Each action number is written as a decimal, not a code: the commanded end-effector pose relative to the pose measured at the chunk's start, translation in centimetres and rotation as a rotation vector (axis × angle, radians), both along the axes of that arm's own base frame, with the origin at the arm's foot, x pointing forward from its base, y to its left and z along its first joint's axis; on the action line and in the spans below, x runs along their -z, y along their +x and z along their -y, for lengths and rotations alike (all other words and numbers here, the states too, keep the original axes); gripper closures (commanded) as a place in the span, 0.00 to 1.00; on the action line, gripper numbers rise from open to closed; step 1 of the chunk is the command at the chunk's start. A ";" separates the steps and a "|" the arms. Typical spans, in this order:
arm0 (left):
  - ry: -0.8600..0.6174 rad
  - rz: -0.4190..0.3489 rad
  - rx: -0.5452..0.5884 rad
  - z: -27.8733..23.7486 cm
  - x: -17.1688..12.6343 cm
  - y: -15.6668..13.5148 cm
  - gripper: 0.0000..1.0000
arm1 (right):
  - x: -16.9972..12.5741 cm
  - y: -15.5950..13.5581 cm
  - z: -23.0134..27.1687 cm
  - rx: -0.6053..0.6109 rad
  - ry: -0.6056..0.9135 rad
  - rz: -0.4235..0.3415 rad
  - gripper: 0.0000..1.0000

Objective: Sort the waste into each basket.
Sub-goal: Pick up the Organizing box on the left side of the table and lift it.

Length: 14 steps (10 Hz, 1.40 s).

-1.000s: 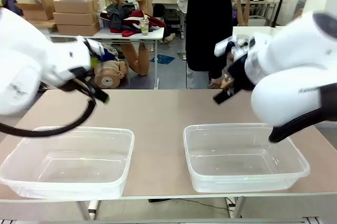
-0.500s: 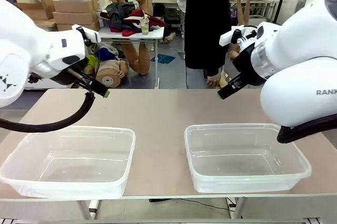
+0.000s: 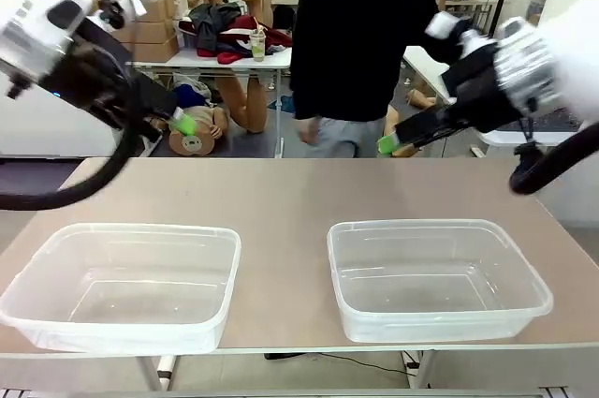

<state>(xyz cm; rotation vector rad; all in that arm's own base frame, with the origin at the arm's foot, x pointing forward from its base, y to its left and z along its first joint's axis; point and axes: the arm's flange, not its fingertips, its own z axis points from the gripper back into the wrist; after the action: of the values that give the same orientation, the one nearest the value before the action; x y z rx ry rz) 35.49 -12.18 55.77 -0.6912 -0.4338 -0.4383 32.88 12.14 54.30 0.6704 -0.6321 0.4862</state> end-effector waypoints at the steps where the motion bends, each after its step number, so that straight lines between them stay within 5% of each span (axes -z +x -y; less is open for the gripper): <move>1: -0.298 -0.406 -0.081 -3.8 3.3 2.1 0.00 | 2.4 -1.5 7.3 0.178 0.488 -0.135 0.00; 3: -0.495 -0.429 -0.124 -7.9 6.2 2.5 0.00 | 4.2 -2.0 11.6 0.224 0.603 -0.123 0.00; 5: -0.696 -0.343 -0.191 -11.4 8.3 3.1 0.00 | 6.5 -1.1 12.7 0.266 0.582 -0.171 0.00; 6: -0.526 -0.410 -0.087 -9.4 6.1 2.0 0.00 | 7.2 -1.0 12.4 0.331 0.432 -0.168 0.00; 7: -0.526 -0.410 -0.087 -9.4 6.1 2.0 0.00 | 1.5 2.0 15.3 0.271 0.619 -0.186 0.00; 12: -0.519 -0.408 -0.093 -8.6 6.4 2.2 0.00 | 1.3 1.9 15.1 0.282 0.614 -0.218 0.00; 14: -0.059 -0.368 -0.186 -7.8 4.3 0.5 0.00 | 0.6 3.3 3.9 0.192 0.366 -0.311 0.00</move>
<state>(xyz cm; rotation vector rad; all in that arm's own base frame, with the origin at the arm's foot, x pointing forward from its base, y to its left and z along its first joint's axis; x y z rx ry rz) 37.32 -4.03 49.79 -0.9792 -0.1898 -0.1108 34.86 2.77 52.63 1.0961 -0.5502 0.0276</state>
